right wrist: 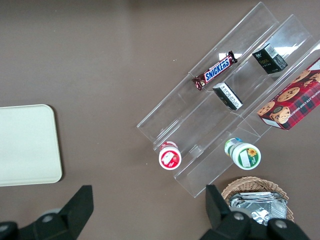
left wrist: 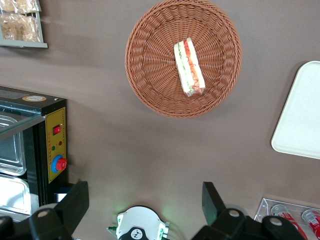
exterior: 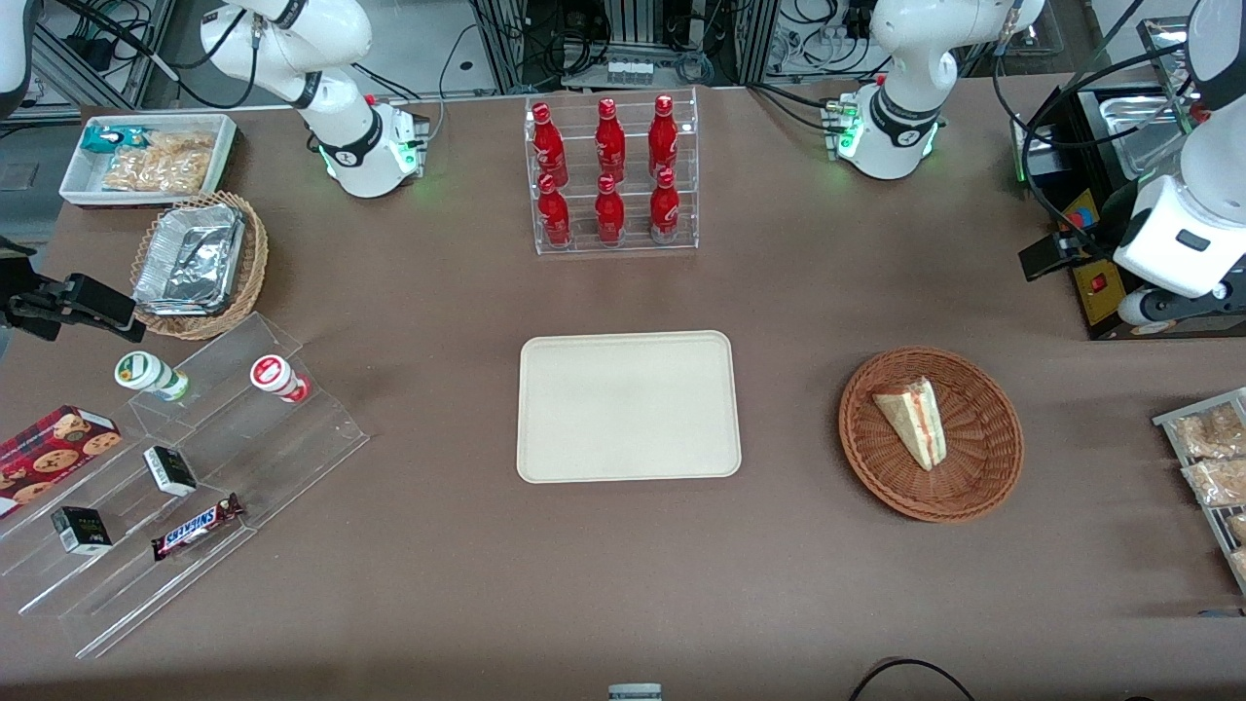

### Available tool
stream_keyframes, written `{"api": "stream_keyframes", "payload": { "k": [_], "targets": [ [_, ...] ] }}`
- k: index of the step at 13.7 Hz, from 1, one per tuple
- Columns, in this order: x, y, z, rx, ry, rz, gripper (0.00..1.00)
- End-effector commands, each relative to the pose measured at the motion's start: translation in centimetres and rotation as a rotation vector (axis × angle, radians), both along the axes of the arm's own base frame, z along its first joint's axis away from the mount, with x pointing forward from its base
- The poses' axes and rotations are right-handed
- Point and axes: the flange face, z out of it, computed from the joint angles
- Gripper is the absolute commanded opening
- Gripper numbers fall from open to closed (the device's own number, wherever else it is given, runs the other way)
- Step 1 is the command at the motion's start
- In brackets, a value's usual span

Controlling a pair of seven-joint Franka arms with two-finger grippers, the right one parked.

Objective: Place sandwich from basket to tray
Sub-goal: 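Move the left gripper down toward the sandwich in the wicker basket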

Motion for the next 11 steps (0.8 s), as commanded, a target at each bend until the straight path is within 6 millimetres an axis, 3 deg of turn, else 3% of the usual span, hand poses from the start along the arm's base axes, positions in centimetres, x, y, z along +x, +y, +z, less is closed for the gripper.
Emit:
{"api": "stream_keyframes", "payload": {
  "k": [1,3,5,7,10,11],
  "targets": [
    [1.1,0.1,-1.8,0.005,0.03,0.012,1.0],
    [3.7,0.4,-6.6,-0.016,0.077,0.013,1.0],
    [6.9,0.9,-13.9,-0.048,0.104,0.014,1.0],
    [9.2,1.7,-19.3,-0.076,0.089,0.032,1.0],
    [10.8,1.5,-24.4,-0.067,0.078,0.187,1.0],
    [11.1,1.4,-25.1,-0.06,0.066,0.238,1.0]
  ]
}}
